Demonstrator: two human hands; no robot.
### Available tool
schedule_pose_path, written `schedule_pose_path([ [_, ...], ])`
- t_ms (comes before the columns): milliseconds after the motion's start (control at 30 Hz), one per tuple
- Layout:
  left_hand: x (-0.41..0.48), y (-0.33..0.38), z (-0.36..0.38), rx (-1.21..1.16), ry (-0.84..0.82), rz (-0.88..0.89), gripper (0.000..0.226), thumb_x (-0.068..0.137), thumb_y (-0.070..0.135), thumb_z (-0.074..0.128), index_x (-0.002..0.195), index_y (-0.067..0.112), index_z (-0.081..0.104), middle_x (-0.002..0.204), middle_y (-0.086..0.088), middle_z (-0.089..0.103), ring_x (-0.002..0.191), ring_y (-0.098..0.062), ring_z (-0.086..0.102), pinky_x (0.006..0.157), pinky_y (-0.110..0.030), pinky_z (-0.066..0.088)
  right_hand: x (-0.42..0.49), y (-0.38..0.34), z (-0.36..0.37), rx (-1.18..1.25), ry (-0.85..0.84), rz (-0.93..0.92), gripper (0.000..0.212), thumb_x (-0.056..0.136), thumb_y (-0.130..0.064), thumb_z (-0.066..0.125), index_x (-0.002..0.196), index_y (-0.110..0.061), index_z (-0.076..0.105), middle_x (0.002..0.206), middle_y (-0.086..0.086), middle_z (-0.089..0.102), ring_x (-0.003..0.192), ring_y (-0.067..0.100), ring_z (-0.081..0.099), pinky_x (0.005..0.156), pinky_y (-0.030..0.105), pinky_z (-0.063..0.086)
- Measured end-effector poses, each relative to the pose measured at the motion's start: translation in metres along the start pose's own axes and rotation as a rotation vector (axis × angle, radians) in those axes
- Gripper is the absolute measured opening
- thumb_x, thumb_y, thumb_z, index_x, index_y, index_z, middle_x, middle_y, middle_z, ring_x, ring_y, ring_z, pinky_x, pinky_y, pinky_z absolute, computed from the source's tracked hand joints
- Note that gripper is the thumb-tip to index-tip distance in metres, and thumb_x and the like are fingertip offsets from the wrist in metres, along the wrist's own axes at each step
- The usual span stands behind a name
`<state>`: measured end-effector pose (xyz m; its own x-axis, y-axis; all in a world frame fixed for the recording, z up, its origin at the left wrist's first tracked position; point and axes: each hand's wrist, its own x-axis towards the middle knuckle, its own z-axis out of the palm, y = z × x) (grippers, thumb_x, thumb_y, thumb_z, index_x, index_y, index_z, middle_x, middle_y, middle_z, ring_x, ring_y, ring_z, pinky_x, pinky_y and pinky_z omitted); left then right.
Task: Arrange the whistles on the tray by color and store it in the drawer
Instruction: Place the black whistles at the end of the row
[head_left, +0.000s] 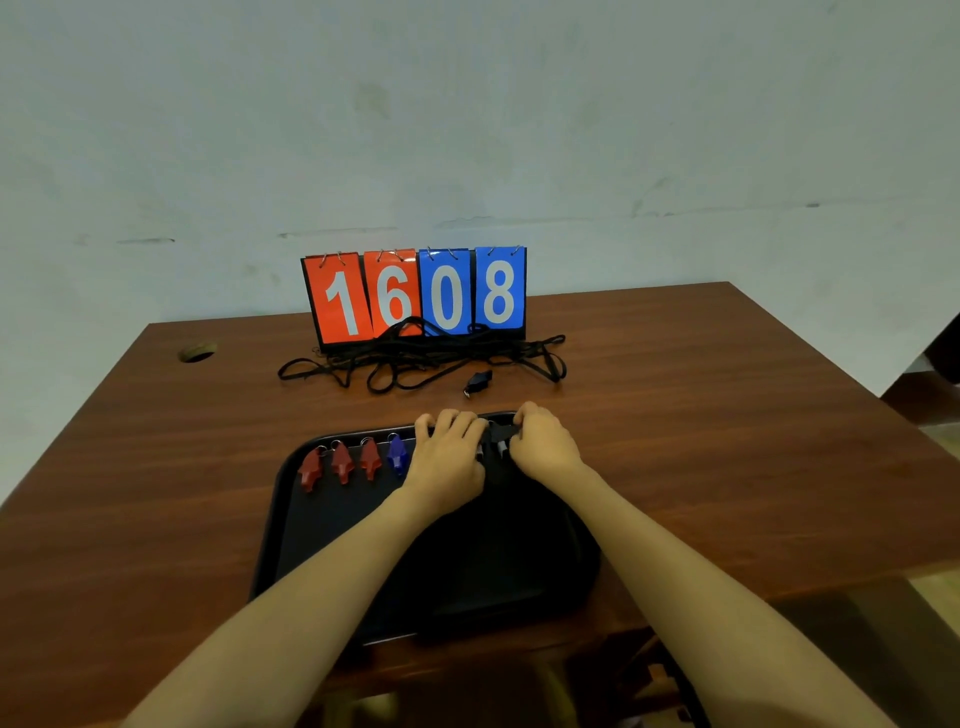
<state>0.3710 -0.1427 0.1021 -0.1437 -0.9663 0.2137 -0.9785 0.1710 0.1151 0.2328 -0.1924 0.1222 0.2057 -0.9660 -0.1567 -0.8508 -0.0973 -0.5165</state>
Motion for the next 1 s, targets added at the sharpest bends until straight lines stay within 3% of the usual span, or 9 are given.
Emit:
schedule_pose_path([
  [133, 0.018, -0.01, -0.008, -0.109, 0.024, -0.124, 0.048, 0.083, 0.01, 0.046, 0.131, 0.018, 0.048, 0.133, 0.001, 0.045, 0.126, -0.02, 0.033, 0.101, -0.033, 0.021, 0.021, -0.003, -0.011, -0.133, 0.143, -0.097, 0.038, 0.091, -0.003, 0.047, 0.128, -0.012, 0.048, 0.132, 0.009, 0.044, 0.121, 0.027, 0.042, 0.09, 0.037, 0.046],
  [300, 0.056, -0.034, -0.018, -0.074, -0.136, -0.261, 0.043, 0.091, 0.012, 0.044, 0.134, 0.014, 0.046, 0.134, -0.007, 0.047, 0.126, -0.028, 0.039, 0.105, -0.039, 0.026, 0.06, -0.008, -0.023, -0.312, 0.014, -0.288, 0.062, 0.089, 0.006, 0.043, 0.146, -0.016, 0.033, 0.149, 0.009, 0.031, 0.136, 0.032, 0.028, 0.105, 0.043, 0.039],
  [500, 0.094, -0.035, -0.005, -0.125, -0.231, -0.283, 0.038, 0.096, 0.027, 0.044, 0.131, 0.012, 0.047, 0.13, -0.013, 0.05, 0.122, -0.033, 0.045, 0.1, -0.046, 0.034, 0.1, -0.015, -0.011, -0.36, -0.119, -0.382, 0.065, 0.09, 0.006, 0.04, 0.149, -0.017, 0.027, 0.154, 0.007, 0.027, 0.141, 0.03, 0.021, 0.113, 0.044, 0.029],
  [733, 0.115, -0.029, 0.018, -0.086, -0.208, -0.359, 0.038, 0.097, 0.025, 0.047, 0.132, 0.011, 0.043, 0.133, -0.013, 0.048, 0.123, -0.033, 0.045, 0.101, -0.043, 0.034, 0.118, -0.008, 0.006, -0.395, 0.009, -0.385, 0.037, 0.093, -0.004, 0.045, 0.13, -0.009, 0.047, 0.131, 0.015, 0.042, 0.122, 0.033, 0.038, 0.096, 0.041, 0.04],
  [900, 0.115, -0.031, 0.022, -0.098, -0.143, -0.307, 0.024, 0.092, 0.003, 0.042, 0.114, 0.009, 0.05, 0.117, -0.014, 0.054, 0.109, -0.034, 0.05, 0.093, -0.041, 0.036, 0.115, 0.001, 0.0, -0.257, -0.143, -0.319, 0.03, 0.095, -0.014, 0.053, 0.123, -0.006, 0.052, 0.12, 0.015, 0.051, 0.112, 0.031, 0.05, 0.087, 0.039, 0.043],
  [1000, 0.111, -0.03, 0.021, -0.116, -0.125, -0.289, 0.019, 0.091, 0.001, 0.043, 0.106, 0.007, 0.052, 0.11, -0.014, 0.056, 0.101, -0.034, 0.053, 0.088, -0.04, 0.037, 0.11, 0.004, -0.002, -0.154, -0.139, -0.281, 0.03, 0.092, -0.015, 0.058, 0.121, -0.007, 0.057, 0.102, 0.007, 0.051, 0.093, 0.022, 0.05, 0.078, 0.032, 0.04],
])
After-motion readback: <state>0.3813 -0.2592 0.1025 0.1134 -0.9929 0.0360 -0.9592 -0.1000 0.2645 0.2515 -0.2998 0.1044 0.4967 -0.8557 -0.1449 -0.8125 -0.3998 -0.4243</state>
